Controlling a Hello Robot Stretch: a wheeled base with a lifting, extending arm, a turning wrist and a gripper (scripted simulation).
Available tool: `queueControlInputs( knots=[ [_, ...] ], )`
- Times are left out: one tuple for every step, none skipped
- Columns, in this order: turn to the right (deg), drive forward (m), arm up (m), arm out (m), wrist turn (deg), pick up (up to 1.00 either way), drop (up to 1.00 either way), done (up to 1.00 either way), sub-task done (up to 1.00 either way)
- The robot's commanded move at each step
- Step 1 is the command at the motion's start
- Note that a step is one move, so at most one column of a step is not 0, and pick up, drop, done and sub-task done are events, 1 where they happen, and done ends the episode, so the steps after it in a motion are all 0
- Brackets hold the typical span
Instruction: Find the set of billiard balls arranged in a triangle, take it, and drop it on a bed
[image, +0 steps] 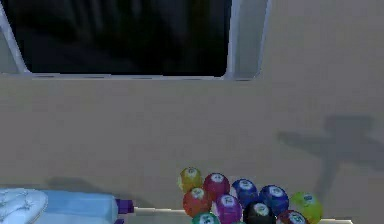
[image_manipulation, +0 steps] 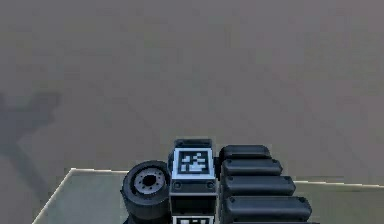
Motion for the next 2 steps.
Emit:
queueControlInputs(
  knots=[
    [15.0, 0.0, 0.0, 0.0, 0.0, 0.0, 0.0, 0.0, 0.0],
    [-21.0, 0.0, 0.0, 0.0, 0.0, 0.0, 0.0, 0.0, 0.0]
  ],
)
